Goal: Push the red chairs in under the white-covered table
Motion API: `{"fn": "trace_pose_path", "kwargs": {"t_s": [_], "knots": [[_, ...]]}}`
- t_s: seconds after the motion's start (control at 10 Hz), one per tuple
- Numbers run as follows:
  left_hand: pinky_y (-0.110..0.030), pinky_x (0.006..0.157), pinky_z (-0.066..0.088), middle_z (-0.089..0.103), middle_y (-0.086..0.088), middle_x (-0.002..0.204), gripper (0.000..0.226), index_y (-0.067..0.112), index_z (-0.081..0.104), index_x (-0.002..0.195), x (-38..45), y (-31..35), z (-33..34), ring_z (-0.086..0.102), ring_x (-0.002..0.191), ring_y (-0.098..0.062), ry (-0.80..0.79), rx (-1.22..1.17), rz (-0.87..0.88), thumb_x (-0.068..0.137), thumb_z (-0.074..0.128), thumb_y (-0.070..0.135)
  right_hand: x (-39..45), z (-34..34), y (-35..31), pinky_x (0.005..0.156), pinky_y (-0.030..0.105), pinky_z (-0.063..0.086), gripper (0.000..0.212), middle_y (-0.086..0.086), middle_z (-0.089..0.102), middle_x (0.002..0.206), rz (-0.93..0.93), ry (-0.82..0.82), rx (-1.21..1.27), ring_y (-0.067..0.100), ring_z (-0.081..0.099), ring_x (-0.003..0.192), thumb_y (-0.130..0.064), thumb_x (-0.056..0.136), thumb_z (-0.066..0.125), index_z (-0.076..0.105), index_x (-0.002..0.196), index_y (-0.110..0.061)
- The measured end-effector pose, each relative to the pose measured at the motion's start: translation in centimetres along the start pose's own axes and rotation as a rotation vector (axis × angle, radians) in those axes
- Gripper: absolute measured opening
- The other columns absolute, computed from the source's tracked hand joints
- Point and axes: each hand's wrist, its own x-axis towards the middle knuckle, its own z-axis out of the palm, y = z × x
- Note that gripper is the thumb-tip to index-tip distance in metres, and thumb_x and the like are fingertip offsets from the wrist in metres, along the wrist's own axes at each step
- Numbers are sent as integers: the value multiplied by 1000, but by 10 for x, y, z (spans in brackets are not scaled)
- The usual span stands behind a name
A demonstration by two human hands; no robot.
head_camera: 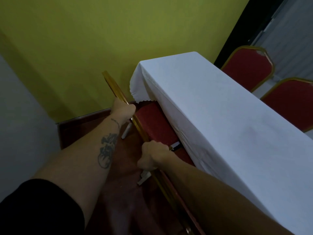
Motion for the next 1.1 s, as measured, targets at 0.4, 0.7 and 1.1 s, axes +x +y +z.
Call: {"fn": "trace_pose_path", "kwargs": {"t_s": [0.4,0.7,1.1], "knots": [[-53,76,64,67,-14,99,43,10,61,107,24,-12,-14,68,87,-38,70,116,54,66,61,21,7,6,1,76,38,52,25,2,57,84,5,184,78,25,62,81,-29,85,67,68,101,-10],[-50,104,49,54,-22,142,72,2,34,150,-7,-4,-19,54,129,-43,116,266,157,89,69,19,23,-4,6,82,42,59,17,5,66,93,51,223,159,24,66,85,-29,84,69,61,93,-16],[-35,62,48,66,-15,82,13,0,66,81,-47,29,-41,57,67,-26,-10,411,274,81,60,11,-7,-31,68,95,40,52,67,11,65,130,86,413,273,32,62,113,-61,86,50,62,132,-14]]}}
